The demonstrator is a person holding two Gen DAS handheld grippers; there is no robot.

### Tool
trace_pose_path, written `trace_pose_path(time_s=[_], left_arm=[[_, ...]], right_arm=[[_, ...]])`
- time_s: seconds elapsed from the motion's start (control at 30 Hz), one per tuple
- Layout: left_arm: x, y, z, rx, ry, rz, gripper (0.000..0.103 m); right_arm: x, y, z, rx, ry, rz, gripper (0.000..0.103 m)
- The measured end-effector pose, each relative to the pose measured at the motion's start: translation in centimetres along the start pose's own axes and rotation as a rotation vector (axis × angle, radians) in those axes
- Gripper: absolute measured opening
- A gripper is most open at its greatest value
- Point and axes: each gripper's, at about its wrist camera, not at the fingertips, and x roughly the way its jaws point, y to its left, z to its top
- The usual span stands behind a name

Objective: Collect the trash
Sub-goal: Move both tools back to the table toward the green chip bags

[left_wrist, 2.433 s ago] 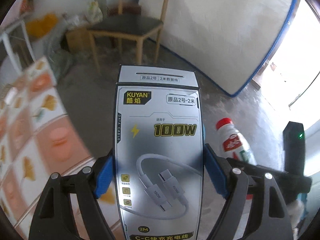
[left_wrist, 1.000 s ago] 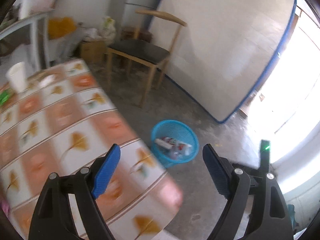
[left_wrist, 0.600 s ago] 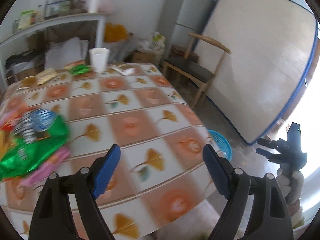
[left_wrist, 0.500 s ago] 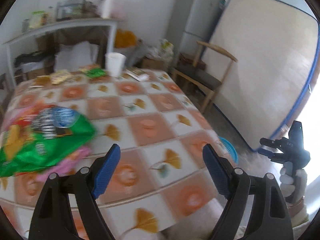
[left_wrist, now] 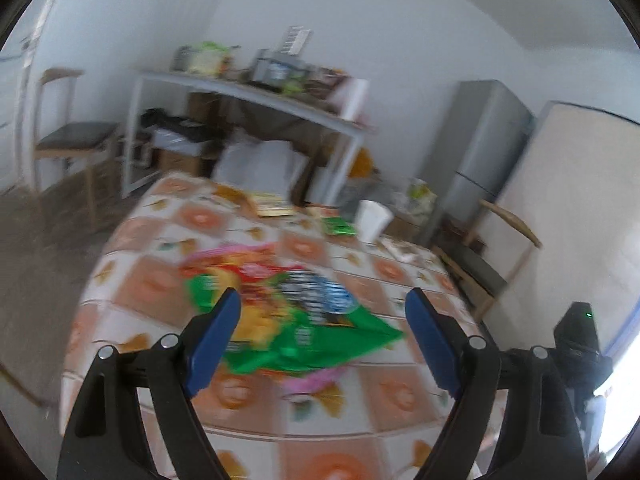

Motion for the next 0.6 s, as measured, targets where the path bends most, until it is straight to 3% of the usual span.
trace_pose_path(time_s=[0.1, 0.2, 0.33, 0.43, 0.6], left_arm=[[1.4, 3.2, 0.2, -0.092, 0.062, 0.094, 0.074], [3.4, 5.9, -0.5, -0.197, 0.168, 0.124, 0.065], [4.9, 8.1, -2.0, -0.347, 0.255, 0.029, 0.043], [4.8, 7.4, -2.7, -0.343, 0.277, -0.024, 0.027], [4.0, 5.2, -4.0, -0.371, 0.323, -0.128, 0.018]], right_arm=[[4.0, 2.5, 0.2, -0.004, 0.099, 0.109, 0.076], [7.8, 4.8, -0.1, 0.009, 0.195, 0.176, 0.076], [10.6, 5.8, -0.8, 0.039, 0.263, 0.207, 0.075], [11.6, 5.8, -1.3, 0.066, 0.285, 0.215, 0.074], [12.9, 5.2, -1.0, 0.127, 0.304, 0.229, 0.072]])
